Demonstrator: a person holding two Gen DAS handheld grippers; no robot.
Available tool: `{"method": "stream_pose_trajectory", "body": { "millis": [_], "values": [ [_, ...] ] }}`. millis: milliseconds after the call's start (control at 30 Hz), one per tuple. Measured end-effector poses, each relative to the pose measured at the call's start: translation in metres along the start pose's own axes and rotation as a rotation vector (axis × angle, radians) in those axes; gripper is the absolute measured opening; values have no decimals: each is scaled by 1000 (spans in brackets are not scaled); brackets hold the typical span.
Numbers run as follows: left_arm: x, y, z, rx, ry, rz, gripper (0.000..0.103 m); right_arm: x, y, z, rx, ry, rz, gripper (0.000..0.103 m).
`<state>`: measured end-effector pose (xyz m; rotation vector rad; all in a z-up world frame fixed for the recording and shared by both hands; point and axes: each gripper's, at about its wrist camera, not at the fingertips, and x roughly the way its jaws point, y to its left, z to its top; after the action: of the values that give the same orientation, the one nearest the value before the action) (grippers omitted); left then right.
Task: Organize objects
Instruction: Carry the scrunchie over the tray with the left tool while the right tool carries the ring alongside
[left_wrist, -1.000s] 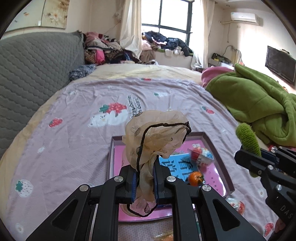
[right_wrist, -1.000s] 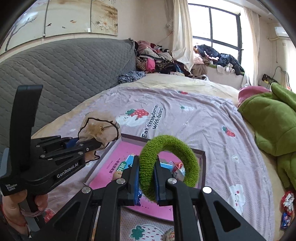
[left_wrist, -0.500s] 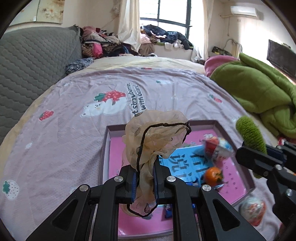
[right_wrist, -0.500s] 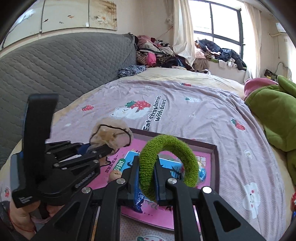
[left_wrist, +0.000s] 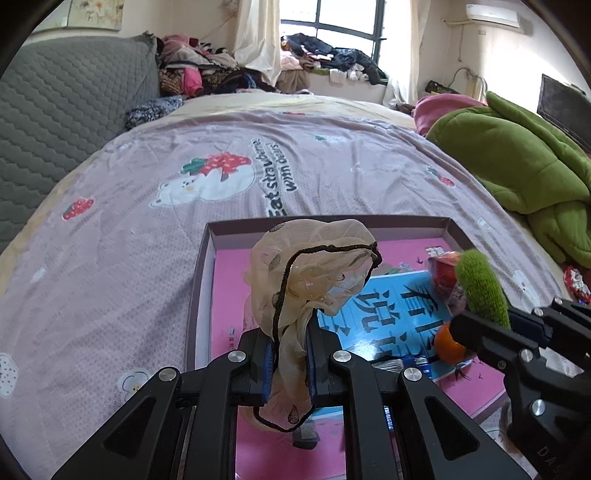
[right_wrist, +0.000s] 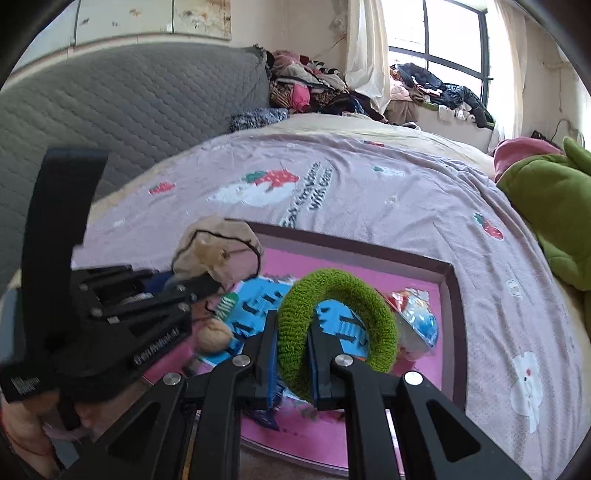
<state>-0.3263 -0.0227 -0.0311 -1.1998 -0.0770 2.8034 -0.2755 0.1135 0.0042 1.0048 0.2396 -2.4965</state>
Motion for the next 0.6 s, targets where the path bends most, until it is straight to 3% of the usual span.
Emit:
{"method": "stream_pose_trajectory", "body": {
  "millis": [600],
  "values": [
    [17,2,-5,-15,44,-8,17,26,8,-20,-25,92,7,14]
  ]
}}
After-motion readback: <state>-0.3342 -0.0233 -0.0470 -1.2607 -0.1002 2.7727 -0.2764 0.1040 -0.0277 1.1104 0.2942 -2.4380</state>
